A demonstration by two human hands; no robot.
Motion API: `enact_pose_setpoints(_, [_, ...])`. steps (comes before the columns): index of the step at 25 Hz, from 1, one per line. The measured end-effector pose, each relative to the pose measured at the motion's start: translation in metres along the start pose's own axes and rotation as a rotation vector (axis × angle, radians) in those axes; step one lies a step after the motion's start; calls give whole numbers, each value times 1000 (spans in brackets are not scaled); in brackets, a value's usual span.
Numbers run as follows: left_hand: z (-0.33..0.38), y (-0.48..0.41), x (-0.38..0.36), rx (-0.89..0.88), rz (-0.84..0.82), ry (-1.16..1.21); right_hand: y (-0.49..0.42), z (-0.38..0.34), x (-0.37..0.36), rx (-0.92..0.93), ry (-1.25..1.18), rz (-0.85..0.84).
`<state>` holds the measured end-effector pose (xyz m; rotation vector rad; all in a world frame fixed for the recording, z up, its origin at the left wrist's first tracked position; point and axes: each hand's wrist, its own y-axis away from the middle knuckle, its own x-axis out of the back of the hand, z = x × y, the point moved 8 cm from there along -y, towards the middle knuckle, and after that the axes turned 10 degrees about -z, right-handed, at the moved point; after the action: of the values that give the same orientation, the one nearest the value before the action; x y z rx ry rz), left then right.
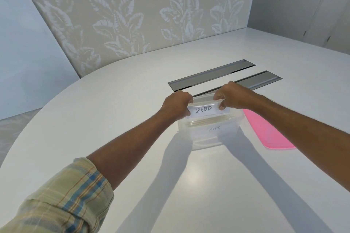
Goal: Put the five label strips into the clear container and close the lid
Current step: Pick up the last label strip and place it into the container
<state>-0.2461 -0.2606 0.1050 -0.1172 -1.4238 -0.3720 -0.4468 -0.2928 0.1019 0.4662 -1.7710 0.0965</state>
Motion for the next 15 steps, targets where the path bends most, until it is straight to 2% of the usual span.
enact_pose_setpoints(15, [34,-20,-51,-73,-152,-67,-1,26,-39,2,188,-161])
